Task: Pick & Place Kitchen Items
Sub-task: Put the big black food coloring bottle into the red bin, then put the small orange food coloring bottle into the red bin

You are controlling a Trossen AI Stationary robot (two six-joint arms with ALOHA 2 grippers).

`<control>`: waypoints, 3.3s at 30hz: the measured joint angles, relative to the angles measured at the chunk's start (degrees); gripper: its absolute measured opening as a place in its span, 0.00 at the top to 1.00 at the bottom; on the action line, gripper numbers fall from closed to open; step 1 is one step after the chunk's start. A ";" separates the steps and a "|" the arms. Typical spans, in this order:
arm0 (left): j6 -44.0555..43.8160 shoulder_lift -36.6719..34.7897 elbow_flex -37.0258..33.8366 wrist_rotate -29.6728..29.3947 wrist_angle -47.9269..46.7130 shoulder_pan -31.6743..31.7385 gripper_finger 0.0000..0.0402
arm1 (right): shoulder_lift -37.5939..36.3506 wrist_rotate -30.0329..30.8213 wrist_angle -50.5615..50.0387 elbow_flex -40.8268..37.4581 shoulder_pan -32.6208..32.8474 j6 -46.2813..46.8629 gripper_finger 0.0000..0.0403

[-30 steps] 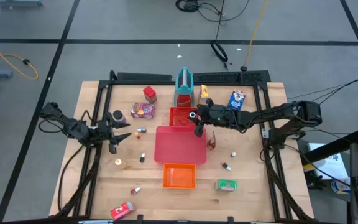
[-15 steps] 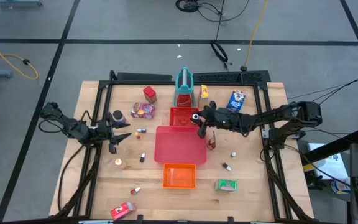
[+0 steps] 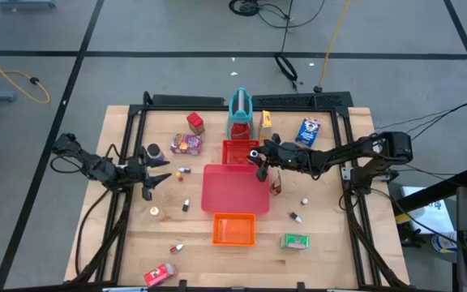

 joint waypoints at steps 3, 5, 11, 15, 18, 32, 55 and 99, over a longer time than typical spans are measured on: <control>-0.01 0.00 0.01 0.02 -0.01 0.00 0.50 | 1.64 0.02 3.96 0.11 -0.02 0.00 0.68; -0.01 0.00 0.00 0.02 -0.03 0.00 0.50 | 3.05 0.00 4.87 0.14 -0.04 0.00 0.68; -0.04 0.00 0.01 0.00 -0.13 0.00 0.50 | 6.71 -0.04 9.12 0.05 -0.30 0.05 0.68; -0.10 0.00 0.00 0.00 -0.22 0.00 0.50 | 7.06 -0.09 8.85 0.05 -0.86 1.39 0.61; -0.12 0.00 0.00 0.01 -0.24 0.00 0.50 | 6.95 -0.08 9.22 0.07 -1.15 1.44 0.49; -0.12 0.00 0.01 0.01 -0.24 0.00 0.50 | 6.97 -0.04 8.98 0.07 -1.18 0.84 0.45; -0.12 -0.01 0.00 0.01 -0.55 0.00 0.50 | -15.30 10.56 -17.54 -2.44 -1.22 -2.96 0.47; -0.03 -0.02 0.00 -0.03 -0.67 0.00 0.50 | -17.69 18.28 -4.69 -25.83 -0.59 10.04 0.57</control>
